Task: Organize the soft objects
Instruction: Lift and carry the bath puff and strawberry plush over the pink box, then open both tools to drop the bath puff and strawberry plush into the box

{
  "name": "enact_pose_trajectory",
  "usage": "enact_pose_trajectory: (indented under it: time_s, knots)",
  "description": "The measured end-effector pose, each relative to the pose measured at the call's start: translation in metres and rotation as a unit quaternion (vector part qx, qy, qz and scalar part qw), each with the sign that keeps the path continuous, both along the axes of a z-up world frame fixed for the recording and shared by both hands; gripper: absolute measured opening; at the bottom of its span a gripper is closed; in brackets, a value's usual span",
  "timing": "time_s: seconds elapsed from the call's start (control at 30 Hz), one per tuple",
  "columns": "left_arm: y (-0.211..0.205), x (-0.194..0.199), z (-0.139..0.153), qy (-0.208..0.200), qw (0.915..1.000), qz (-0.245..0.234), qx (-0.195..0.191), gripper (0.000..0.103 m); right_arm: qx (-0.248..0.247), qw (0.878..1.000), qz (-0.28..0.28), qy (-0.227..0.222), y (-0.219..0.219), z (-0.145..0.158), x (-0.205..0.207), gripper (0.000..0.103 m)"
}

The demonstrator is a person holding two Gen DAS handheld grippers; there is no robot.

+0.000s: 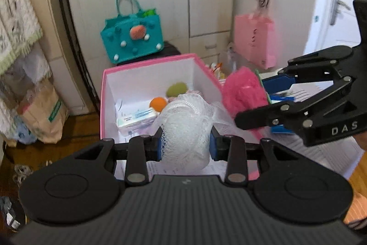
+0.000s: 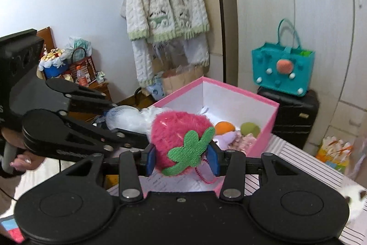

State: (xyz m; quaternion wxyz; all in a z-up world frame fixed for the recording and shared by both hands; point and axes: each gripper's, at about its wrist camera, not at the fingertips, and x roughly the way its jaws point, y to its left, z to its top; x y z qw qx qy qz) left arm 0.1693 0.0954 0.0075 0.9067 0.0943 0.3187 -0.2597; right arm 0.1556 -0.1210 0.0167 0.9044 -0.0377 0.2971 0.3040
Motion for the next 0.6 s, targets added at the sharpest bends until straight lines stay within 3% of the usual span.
enact_pose_trajectory:
  time_s: [0.17, 0.27, 0.43, 0.6]
  knots:
    - [-0.003, 0.028, -0.026, -0.014, 0.9984, 0.033, 0.043, 0.036, -0.01, 0.999, -0.005, 0.032, 0.015, -0.017, 0.041, 0.05]
    - [-0.002, 0.035, -0.037, -0.002, 0.9984, 0.036, 0.044, 0.038, -0.018, 0.998, -0.01, 0.057, 0.019, -0.028, 0.059, 0.051]
    - [-0.005, 0.041, -0.048, -0.003, 0.9973, 0.032, 0.066, 0.039, -0.102, 0.993, -0.005, 0.063, 0.033, -0.051, 0.072, 0.05]
    - [-0.007, 0.042, -0.05, -0.018, 0.995, 0.044, 0.088, 0.042, -0.123, 0.99, 0.0, 0.063, 0.036, -0.051, 0.076, 0.052]
